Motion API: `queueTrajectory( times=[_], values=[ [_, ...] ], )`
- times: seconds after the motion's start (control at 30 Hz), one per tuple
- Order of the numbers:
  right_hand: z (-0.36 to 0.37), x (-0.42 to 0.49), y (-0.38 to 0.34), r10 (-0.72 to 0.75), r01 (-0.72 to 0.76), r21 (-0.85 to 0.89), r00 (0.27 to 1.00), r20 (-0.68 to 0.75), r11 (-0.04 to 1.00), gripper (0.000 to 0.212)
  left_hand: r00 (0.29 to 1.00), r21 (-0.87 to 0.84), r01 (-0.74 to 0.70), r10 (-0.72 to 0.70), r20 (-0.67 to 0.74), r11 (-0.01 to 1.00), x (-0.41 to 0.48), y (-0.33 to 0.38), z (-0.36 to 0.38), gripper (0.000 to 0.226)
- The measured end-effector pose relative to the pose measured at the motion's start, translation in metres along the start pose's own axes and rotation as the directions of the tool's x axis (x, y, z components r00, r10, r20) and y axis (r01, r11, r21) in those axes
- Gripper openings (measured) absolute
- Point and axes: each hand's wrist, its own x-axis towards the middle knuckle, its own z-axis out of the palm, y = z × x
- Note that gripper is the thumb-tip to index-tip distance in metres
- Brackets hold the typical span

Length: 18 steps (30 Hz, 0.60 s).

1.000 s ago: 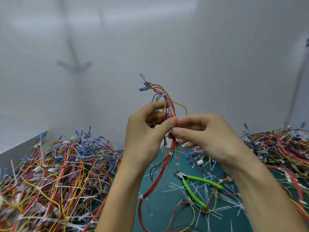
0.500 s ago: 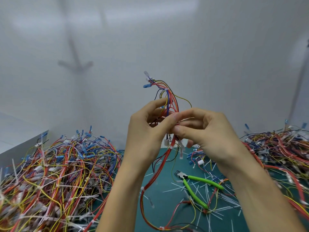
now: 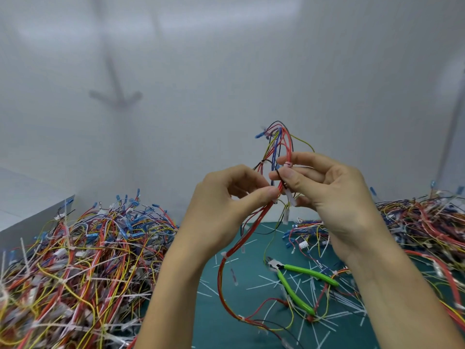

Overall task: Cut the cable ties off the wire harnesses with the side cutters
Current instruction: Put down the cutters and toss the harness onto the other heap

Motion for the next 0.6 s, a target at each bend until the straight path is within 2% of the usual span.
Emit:
queueTrajectory(
  times=[0.13, 0.27, 0.37, 0.6],
  values=[
    [-0.001, 0.001, 0.002, 0.017, -0.017, -0.003, 1.0, -0.022, 1.0, 0.012, 0.997, -0.073, 0.035, -0.03, 0.074, 0.997, -0.001, 0.0, -0.001, 0.016],
    [-0.002, 0.002, 0.003, 0.025, -0.025, 0.01, 0.998, -0.053, 1.0, 0.014, 0.991, -0.071, 0.068, -0.059, 0.124, 0.995, -0.003, 0.001, -0.005, 0.03],
    [-0.002, 0.002, 0.004, 0.036, -0.036, 0.007, 0.998, -0.049, 0.999, 0.012, 0.985, -0.069, 0.112, -0.101, 0.14, 0.991, -0.004, 0.001, -0.007, 0.032],
    [-0.001, 0.004, 0.004, 0.057, -0.039, 0.108, 0.985, -0.164, 0.993, 0.011, 0.924, 0.09, 0.232, -0.249, 0.291, 0.968, -0.007, -0.005, -0.017, 0.045]
  ],
)
